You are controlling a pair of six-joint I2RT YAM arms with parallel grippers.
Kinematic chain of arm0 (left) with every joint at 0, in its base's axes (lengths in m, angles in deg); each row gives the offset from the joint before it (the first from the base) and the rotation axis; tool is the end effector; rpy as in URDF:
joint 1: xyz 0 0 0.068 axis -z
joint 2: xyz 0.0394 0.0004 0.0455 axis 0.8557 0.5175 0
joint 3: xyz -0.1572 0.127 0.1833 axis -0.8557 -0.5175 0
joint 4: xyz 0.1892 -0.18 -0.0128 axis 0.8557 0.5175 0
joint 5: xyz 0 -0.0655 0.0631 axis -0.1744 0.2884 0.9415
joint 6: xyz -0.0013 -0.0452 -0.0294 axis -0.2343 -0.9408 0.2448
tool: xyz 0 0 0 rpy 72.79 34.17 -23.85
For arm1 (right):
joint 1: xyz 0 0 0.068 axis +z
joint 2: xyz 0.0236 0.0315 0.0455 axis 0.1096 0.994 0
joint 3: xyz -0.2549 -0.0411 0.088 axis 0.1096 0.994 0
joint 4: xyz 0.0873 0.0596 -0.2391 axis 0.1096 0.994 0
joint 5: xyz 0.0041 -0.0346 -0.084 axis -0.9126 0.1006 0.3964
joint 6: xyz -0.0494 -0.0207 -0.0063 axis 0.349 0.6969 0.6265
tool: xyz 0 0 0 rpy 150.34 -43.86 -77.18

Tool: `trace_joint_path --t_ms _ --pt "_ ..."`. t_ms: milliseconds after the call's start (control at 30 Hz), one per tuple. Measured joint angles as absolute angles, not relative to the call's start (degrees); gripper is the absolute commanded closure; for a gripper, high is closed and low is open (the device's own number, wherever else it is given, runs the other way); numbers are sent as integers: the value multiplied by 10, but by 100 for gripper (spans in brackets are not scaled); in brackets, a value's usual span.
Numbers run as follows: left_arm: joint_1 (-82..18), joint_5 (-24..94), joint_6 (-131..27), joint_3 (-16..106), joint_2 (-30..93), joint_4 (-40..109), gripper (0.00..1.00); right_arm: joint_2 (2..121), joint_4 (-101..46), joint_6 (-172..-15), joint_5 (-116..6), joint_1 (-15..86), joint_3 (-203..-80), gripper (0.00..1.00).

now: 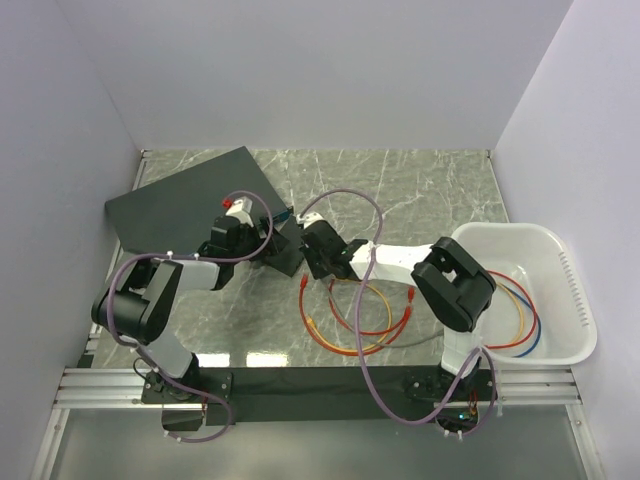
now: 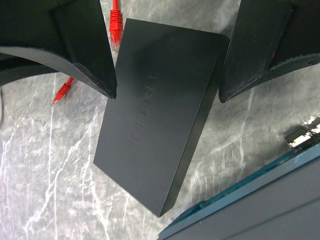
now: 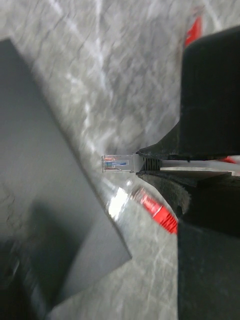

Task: Insert the plug into the switch port

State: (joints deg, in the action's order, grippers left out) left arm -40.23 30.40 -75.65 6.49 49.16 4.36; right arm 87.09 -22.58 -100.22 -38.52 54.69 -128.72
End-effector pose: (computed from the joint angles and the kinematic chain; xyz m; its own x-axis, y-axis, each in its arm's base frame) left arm 0.2890 -0.1058 0.1471 -0.6433 -0.3712 -0.6696 0.1618 0.7889 -0.5928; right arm 0.2599 0.2849 0.1585 -0.6465 -0.3793 -0.6620 -0.5394 0.8408 0.0451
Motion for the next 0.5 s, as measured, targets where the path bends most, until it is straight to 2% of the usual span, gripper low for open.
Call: trace_joint_path --t_ms 500 --pt "-408 295 -753 73 538 -6 14 898 -255 -975 -383 604 -1301 100"
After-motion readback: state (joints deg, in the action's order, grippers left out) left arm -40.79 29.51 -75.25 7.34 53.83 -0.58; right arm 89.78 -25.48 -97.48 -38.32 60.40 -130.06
